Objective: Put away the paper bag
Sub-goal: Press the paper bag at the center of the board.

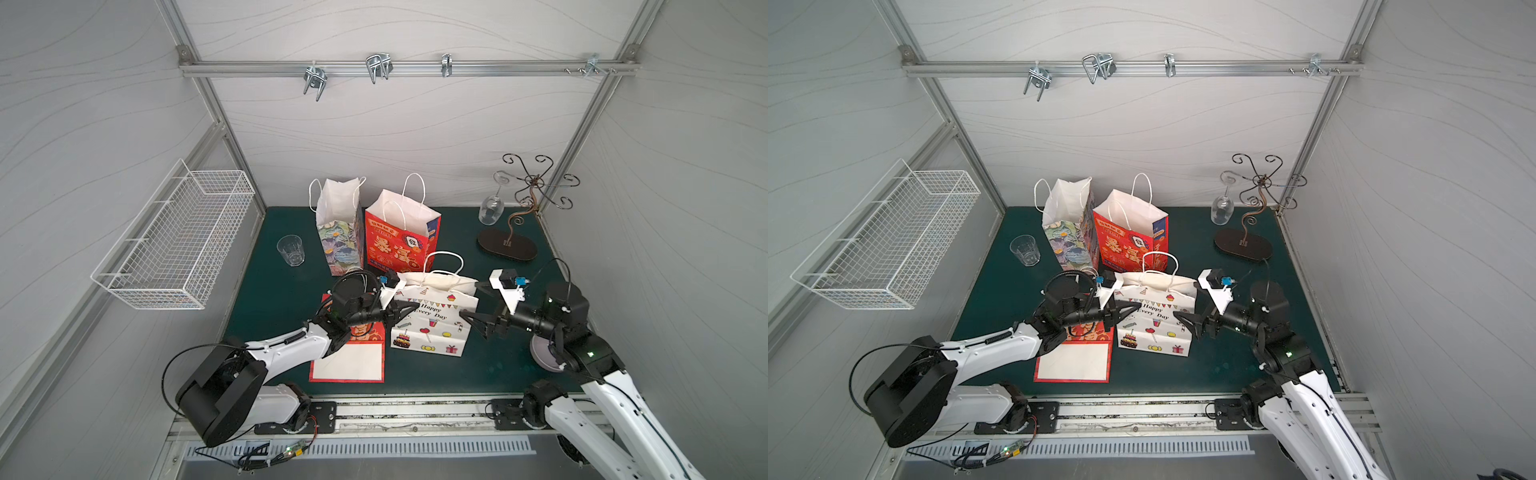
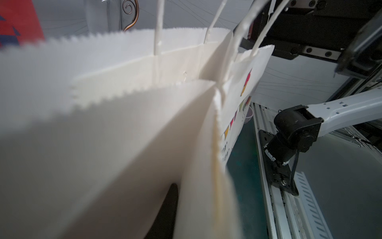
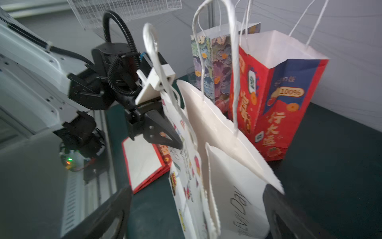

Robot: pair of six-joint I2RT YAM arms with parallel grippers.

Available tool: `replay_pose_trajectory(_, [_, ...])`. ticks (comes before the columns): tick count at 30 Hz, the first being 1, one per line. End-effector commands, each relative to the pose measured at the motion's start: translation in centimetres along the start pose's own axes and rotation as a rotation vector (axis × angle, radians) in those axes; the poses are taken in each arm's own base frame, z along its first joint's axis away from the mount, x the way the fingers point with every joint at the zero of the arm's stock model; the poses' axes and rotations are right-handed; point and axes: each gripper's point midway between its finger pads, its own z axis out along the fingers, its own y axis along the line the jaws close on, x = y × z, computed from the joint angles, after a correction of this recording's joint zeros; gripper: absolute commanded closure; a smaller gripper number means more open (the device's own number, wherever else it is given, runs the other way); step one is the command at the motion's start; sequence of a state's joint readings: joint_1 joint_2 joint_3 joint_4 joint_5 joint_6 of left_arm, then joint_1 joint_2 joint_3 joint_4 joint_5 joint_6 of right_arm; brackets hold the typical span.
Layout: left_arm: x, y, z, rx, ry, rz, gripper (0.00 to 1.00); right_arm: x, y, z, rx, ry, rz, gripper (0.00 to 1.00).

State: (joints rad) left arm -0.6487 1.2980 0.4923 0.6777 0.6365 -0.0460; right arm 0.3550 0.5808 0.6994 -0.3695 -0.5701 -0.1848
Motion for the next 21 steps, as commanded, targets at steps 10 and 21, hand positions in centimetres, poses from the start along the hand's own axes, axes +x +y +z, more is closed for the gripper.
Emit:
replay_pose_trajectory(10, [-1.9, -0.3, 0.1, 0.011, -0.044, 0.054, 0.79, 2.3, -2.1, 0.6, -0.028, 0.101, -0.119, 0.01])
replay_pose_trajectory(21, [-1.9, -0.2, 0.0, 0.002, -0.044, 0.057, 0.79, 1.6, -1.4, 3.8, -0.280, -0.001, -0.157, 0.20])
